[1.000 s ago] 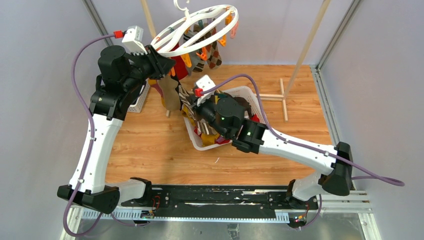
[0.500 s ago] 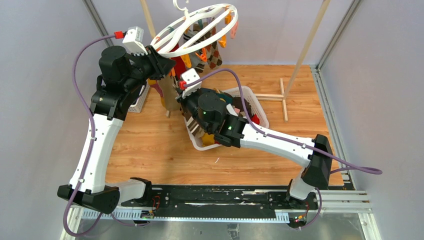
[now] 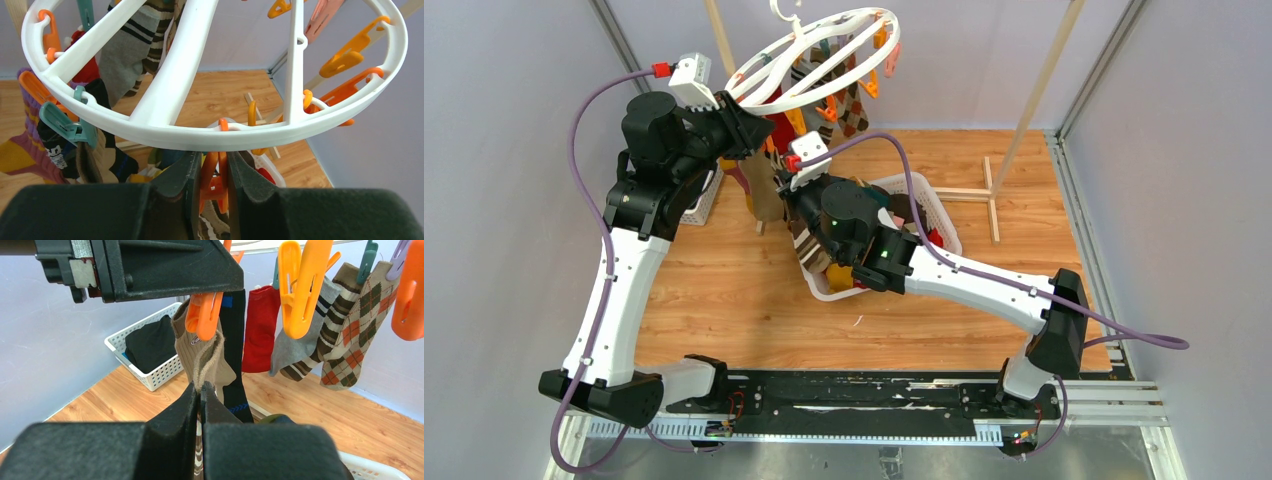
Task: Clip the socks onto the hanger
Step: Clamp the sock onto the hanger.
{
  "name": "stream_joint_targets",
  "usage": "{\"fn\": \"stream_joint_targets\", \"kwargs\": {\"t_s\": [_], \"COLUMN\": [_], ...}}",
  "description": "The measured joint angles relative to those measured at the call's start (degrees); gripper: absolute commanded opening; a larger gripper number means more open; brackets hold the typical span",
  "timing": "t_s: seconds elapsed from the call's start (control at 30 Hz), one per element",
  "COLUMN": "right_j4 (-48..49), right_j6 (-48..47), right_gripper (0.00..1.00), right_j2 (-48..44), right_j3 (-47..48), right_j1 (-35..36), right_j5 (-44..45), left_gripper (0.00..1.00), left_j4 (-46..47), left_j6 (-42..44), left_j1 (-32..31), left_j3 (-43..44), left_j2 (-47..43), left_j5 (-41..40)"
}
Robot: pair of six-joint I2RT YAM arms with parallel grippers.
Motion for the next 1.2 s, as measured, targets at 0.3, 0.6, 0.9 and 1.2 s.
{"fn": "stream_joint_targets", "kwargs": {"t_s": [0.3,0.6,0.9,1.2], "right_j4": [-0.04,-0.33,-0.68,-0.66], "right_j6": [0.74,1.53,1.9,2.6], "right_gripper": [0.0,0.0,0.0,0.0], "right_j2": [0.0,0.04,0.57,0.96], "right_j3": [0.31,2.01,2.86,3.72], "right_j1": [0.0,0.02,0.02,0.02], "right_j5": [-0.13,-0.68,-1.88,-2.16], "left_gripper": [0.03,0.03,0.03,0.03], "left_j4": [0.0,0.02,0.07,0.24], "left_j6": [0.04,0.24,0.26,0.83], "left_j1": [0.0,0.0,0.0,0.0], "left_j3": [0.0,0.0,-0.11,-0.22], "left_j2": [0.0,0.0,0.0,-0.02], "left_j5": [-0.02,-0.02,-0.02,-0.31]}}
